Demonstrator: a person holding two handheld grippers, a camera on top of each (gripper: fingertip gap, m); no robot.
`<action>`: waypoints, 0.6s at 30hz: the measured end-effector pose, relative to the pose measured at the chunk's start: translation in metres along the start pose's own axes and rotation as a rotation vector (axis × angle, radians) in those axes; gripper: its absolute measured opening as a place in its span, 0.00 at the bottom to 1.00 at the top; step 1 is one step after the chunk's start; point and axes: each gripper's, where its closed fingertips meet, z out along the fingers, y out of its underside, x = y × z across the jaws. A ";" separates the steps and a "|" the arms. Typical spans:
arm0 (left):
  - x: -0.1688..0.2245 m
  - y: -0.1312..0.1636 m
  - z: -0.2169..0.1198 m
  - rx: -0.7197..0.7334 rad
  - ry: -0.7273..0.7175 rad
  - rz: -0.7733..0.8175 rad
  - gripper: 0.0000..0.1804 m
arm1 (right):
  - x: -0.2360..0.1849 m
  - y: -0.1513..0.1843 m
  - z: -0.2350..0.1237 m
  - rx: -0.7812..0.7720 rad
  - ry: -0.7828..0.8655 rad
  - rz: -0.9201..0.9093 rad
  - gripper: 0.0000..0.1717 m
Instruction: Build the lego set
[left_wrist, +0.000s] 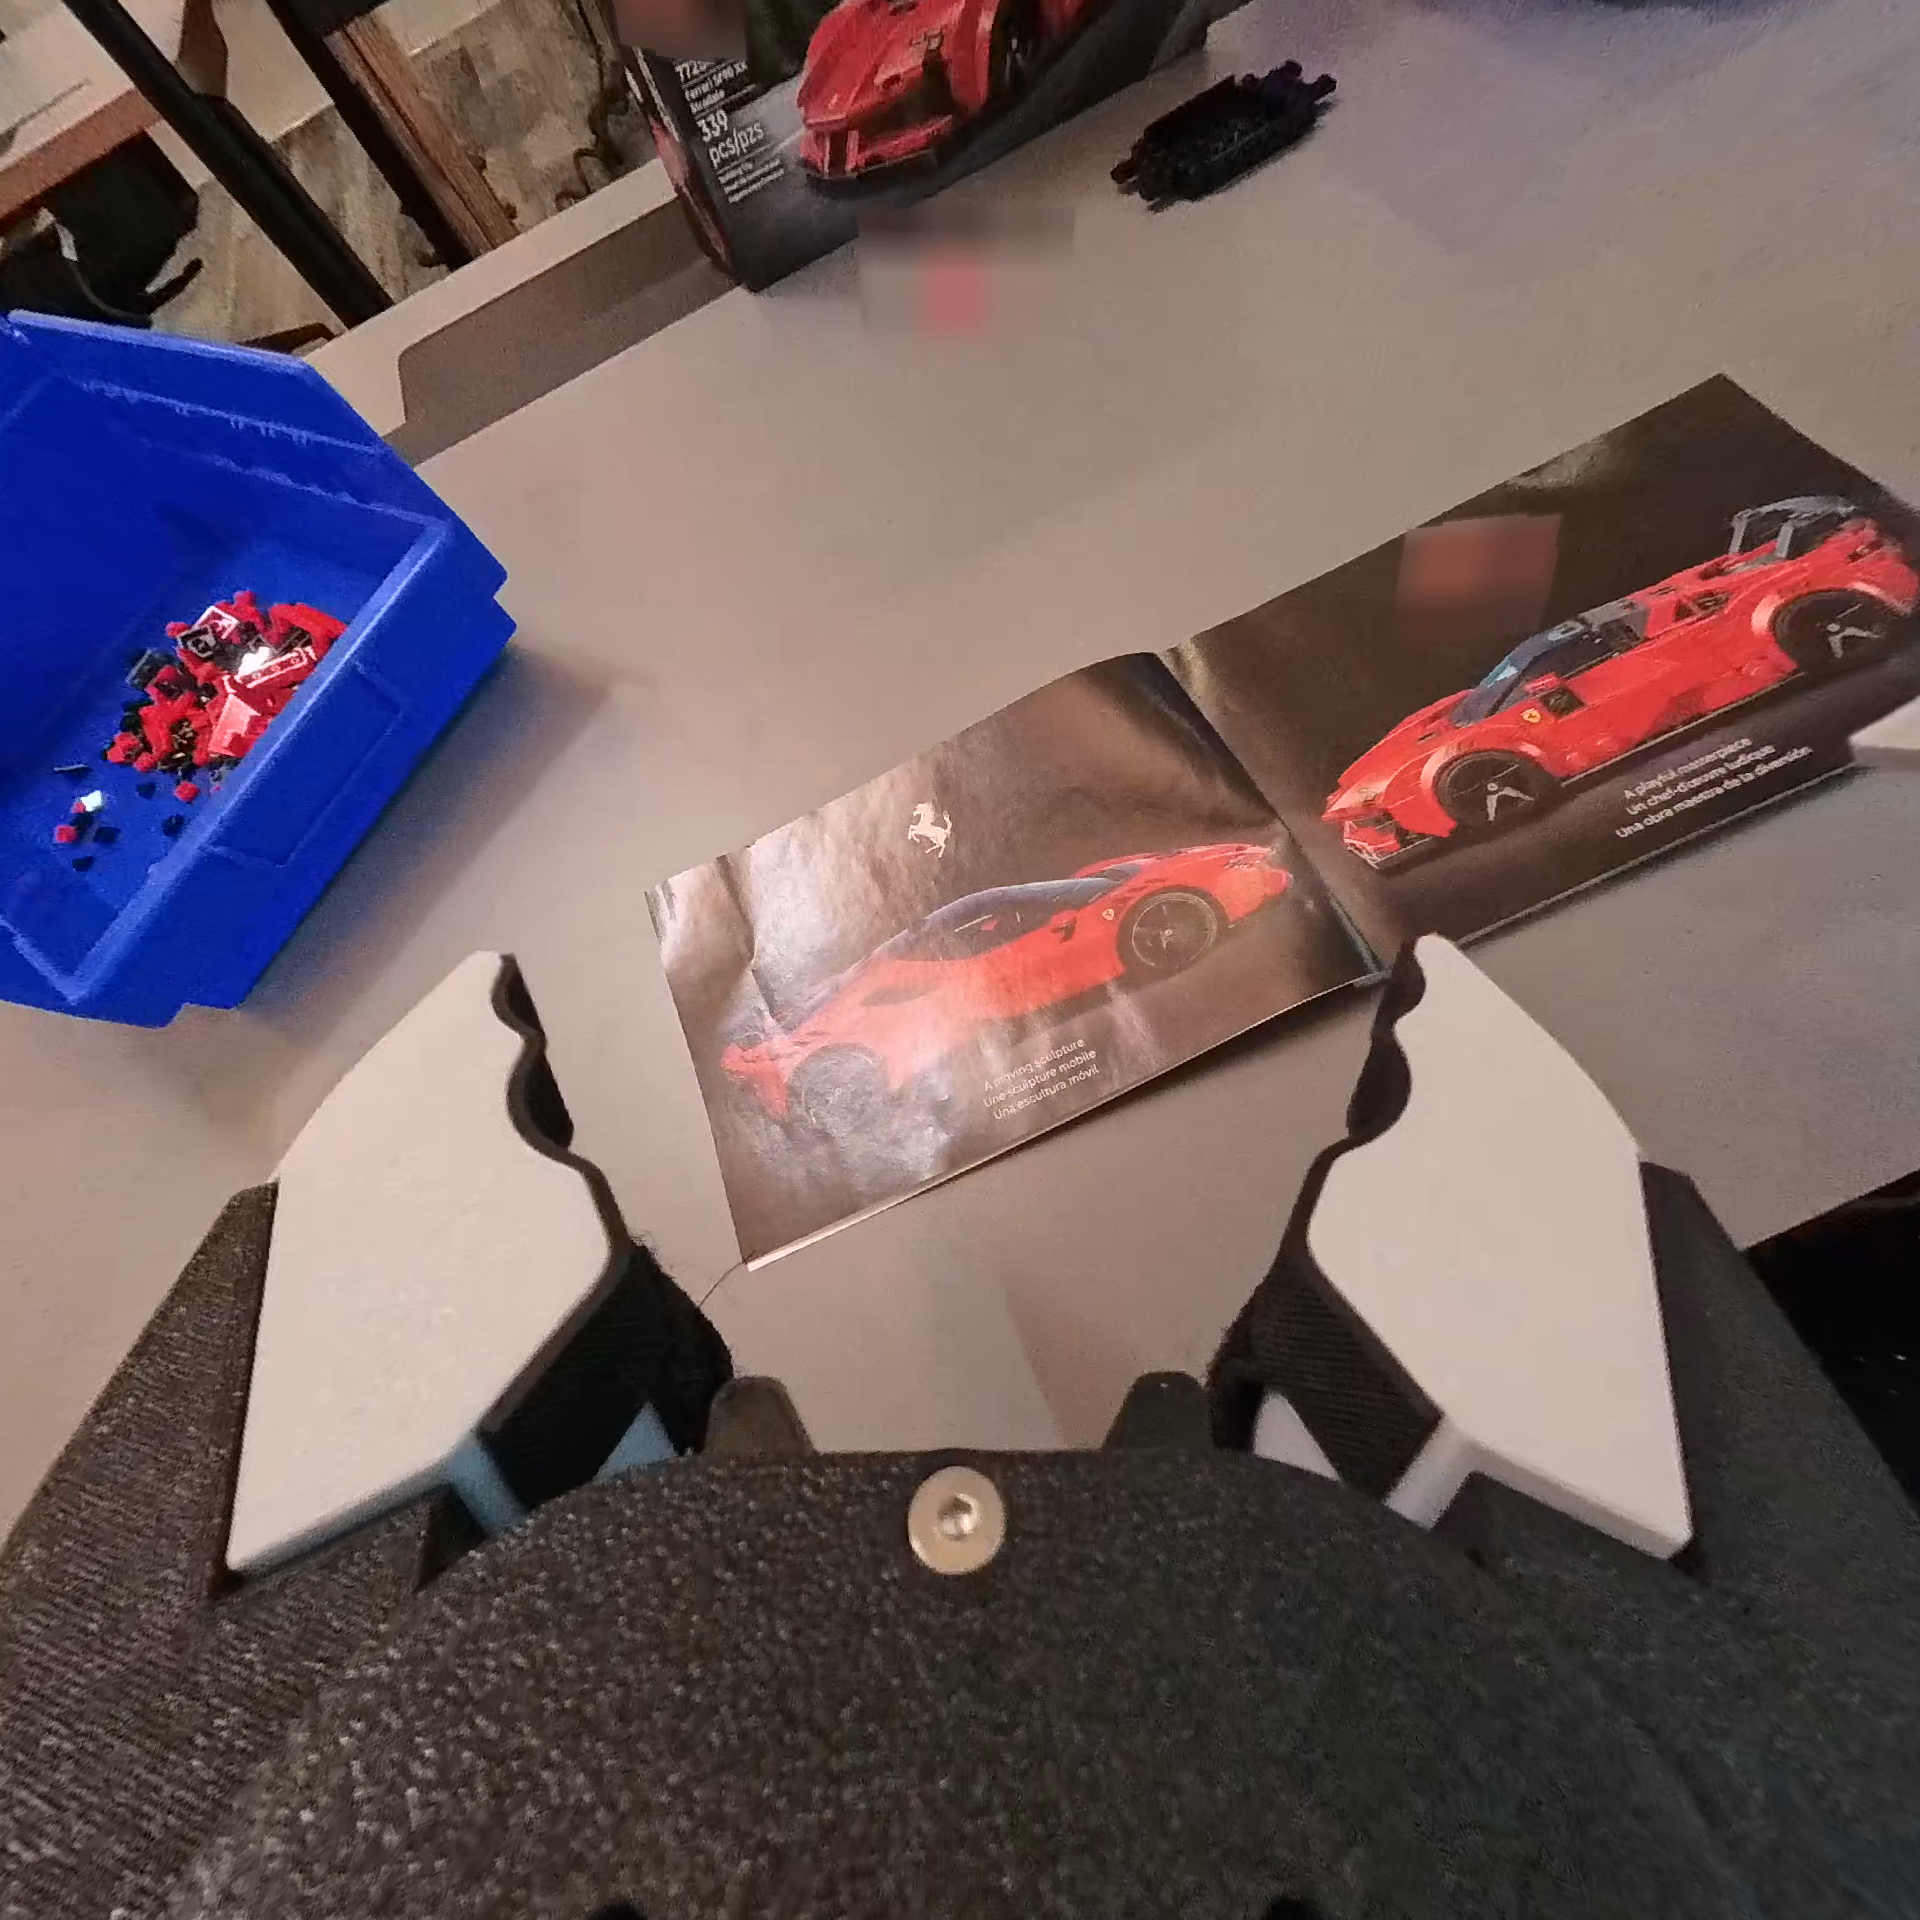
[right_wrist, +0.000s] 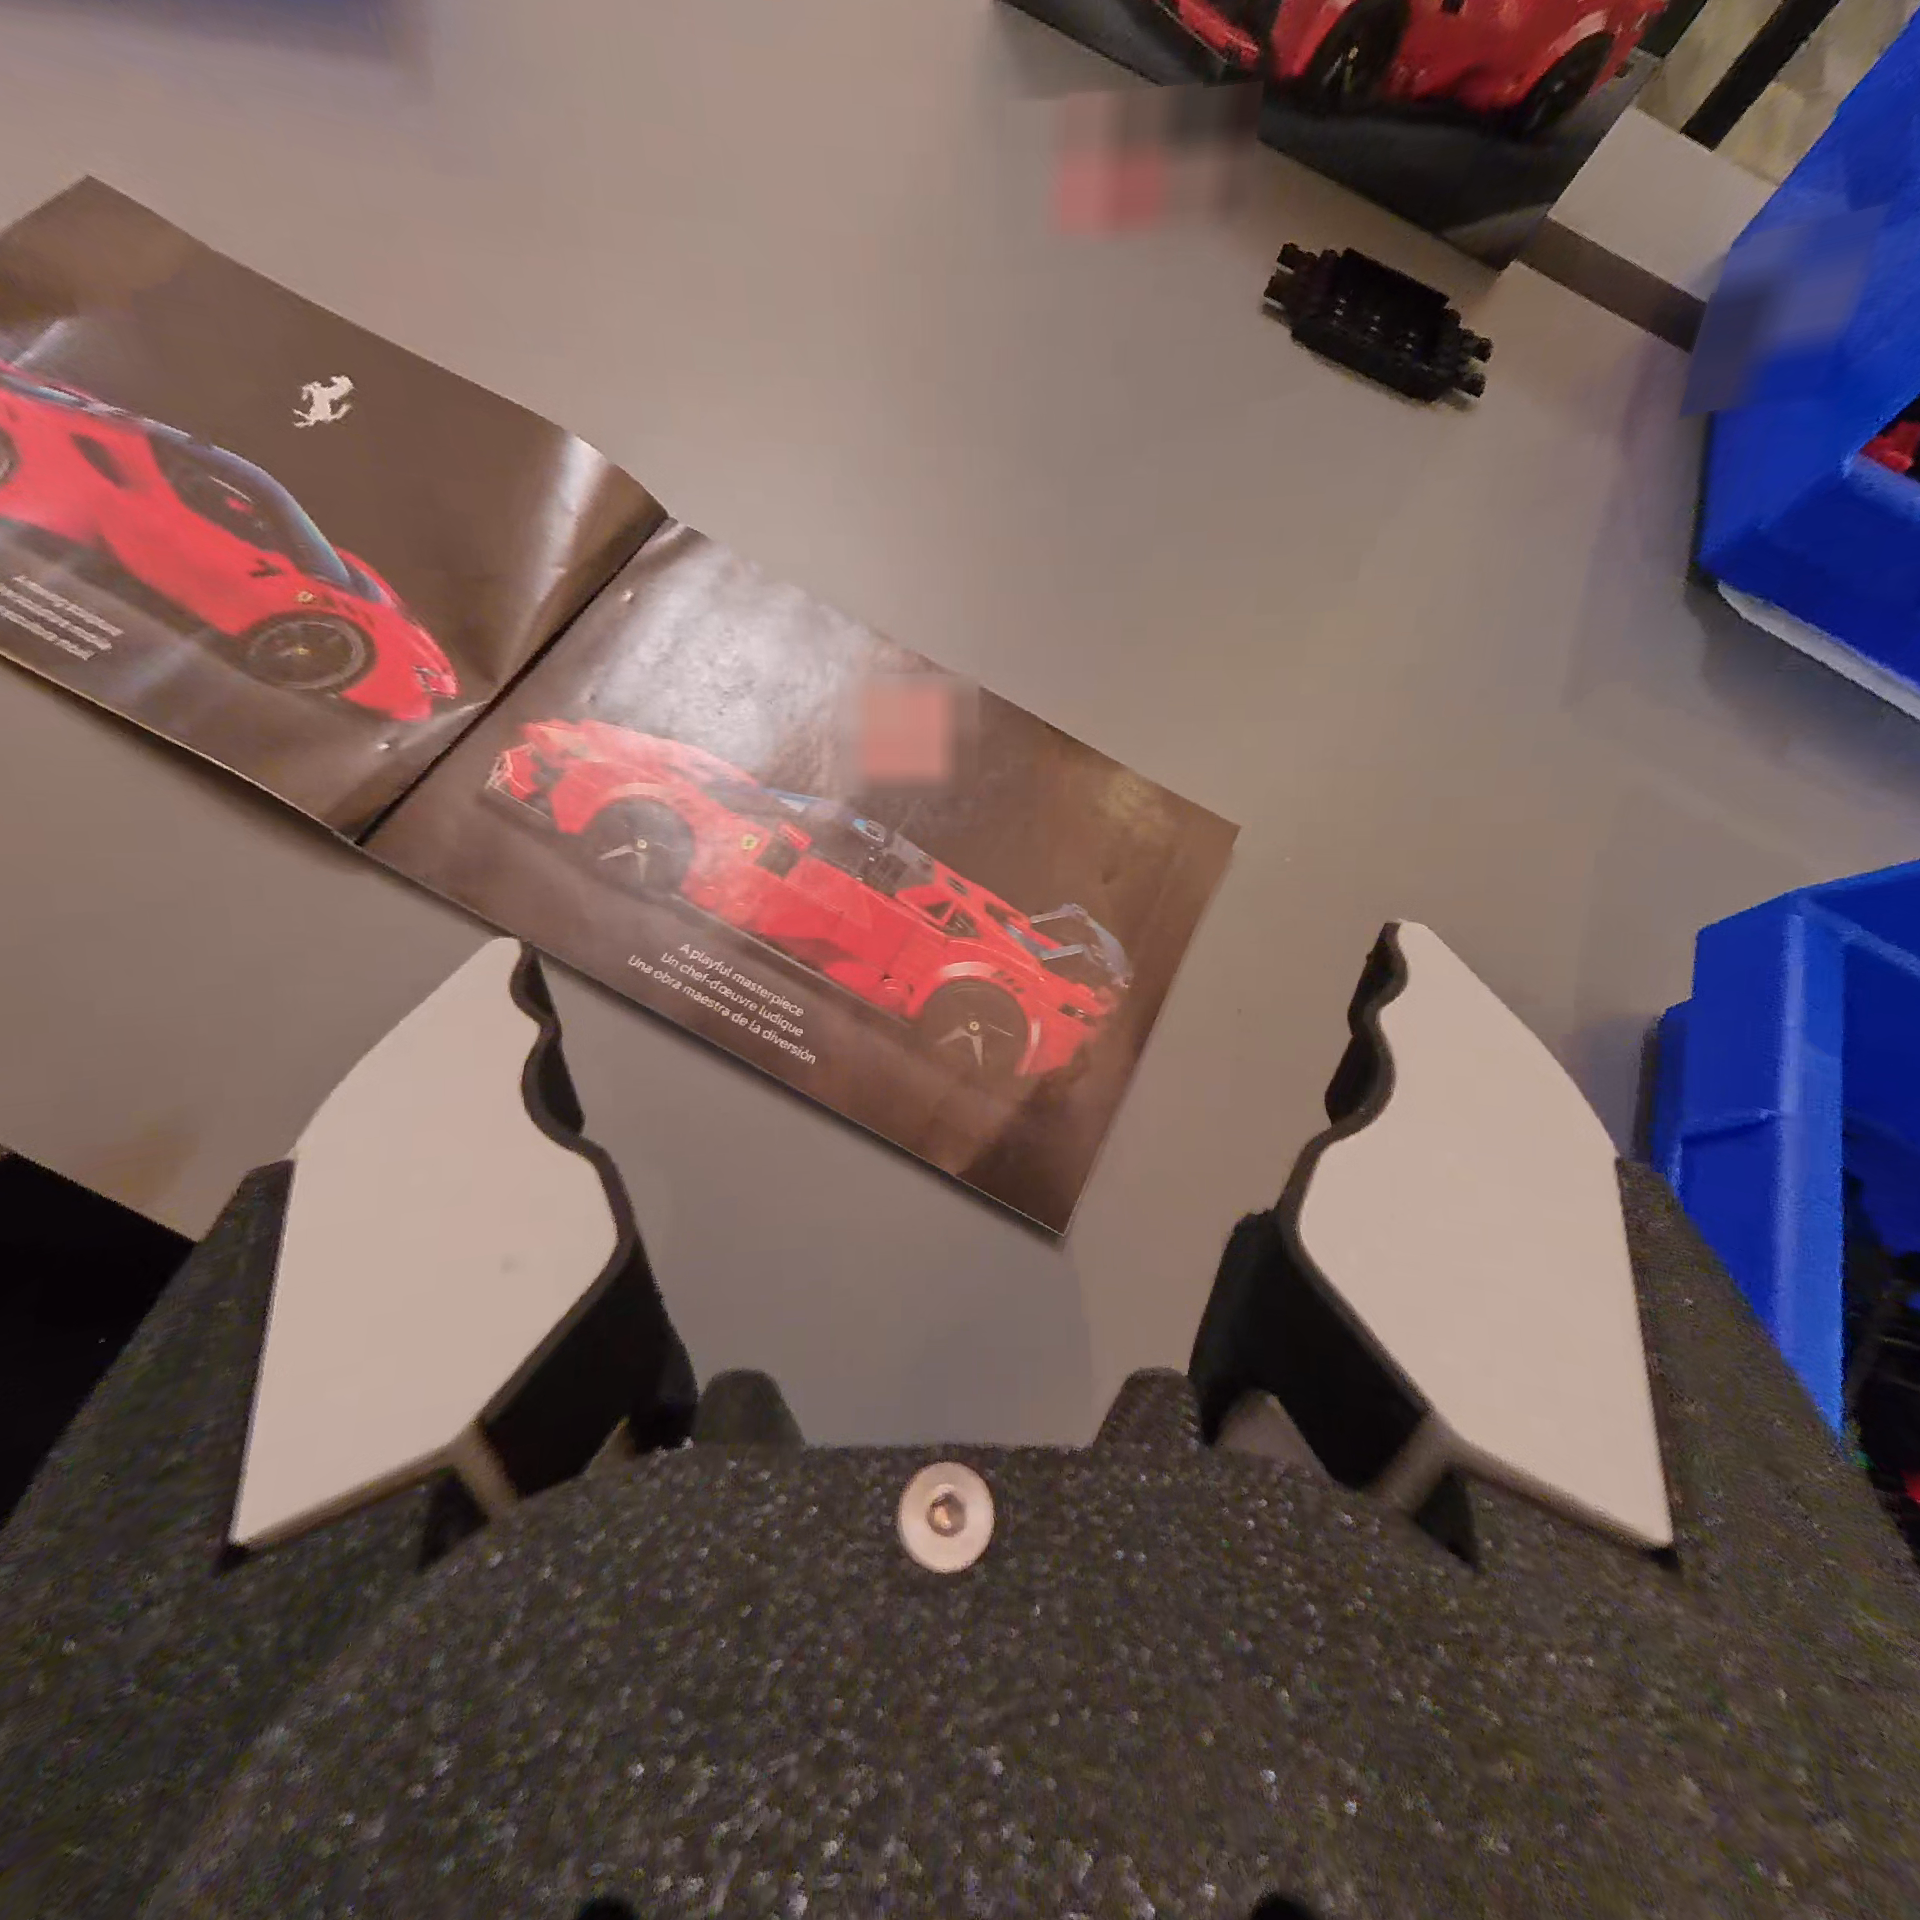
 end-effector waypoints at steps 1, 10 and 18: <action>0.001 -0.001 0.000 0.007 0.005 0.000 0.81 | 0.001 0.000 0.000 0.001 0.004 -0.003 0.82; 0.042 -0.012 0.000 0.122 0.215 0.108 0.56 | -0.010 -0.007 -0.022 0.107 -0.431 0.056 0.74; 0.146 -0.037 0.012 0.261 0.610 0.453 0.24 | 0.018 0.043 -0.040 0.071 -0.607 -0.335 0.17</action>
